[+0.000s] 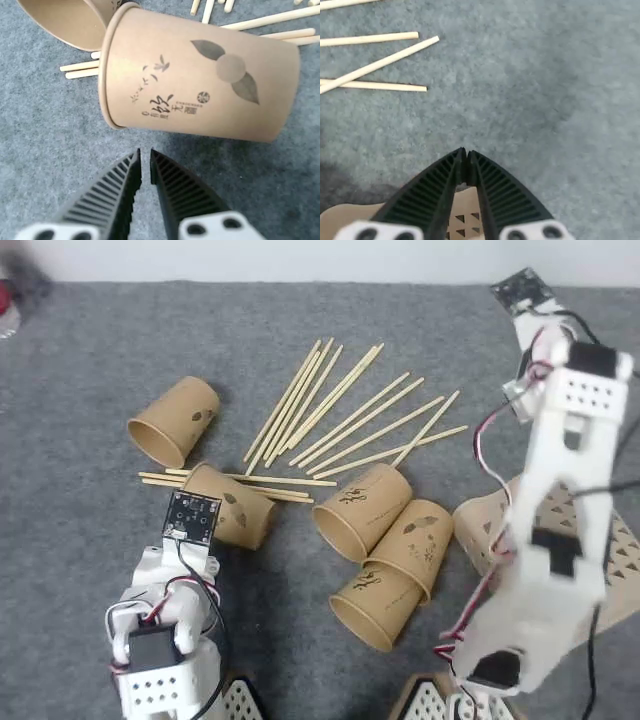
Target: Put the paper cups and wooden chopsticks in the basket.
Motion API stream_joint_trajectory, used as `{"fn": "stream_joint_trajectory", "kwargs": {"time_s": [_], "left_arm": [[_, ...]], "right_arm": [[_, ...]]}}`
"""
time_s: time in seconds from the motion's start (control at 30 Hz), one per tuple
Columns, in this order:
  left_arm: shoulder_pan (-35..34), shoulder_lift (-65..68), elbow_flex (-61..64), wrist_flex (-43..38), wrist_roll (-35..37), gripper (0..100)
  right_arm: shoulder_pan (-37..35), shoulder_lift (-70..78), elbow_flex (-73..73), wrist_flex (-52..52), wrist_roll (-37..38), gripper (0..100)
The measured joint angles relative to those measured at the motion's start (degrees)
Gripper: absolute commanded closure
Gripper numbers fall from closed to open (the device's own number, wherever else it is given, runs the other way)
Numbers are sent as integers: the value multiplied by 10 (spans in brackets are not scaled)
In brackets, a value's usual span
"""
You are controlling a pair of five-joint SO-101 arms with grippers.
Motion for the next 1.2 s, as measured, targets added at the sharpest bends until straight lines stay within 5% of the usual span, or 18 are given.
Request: {"fn": "stream_joint_trajectory", "kwargs": {"time_s": [0.23,0.4,0.9,1.2], "left_arm": [[0,0,0,0,0,964],[0,0,0,0,0,964],[0,0,0,0,0,964],[0,0,0,0,0,964]], "right_arm": [[11,201,-262,175,55,991],[48,258,-333,186,73,991],[148,252,-261,186,135,991],[242,118,-63,186,316,991]]}}
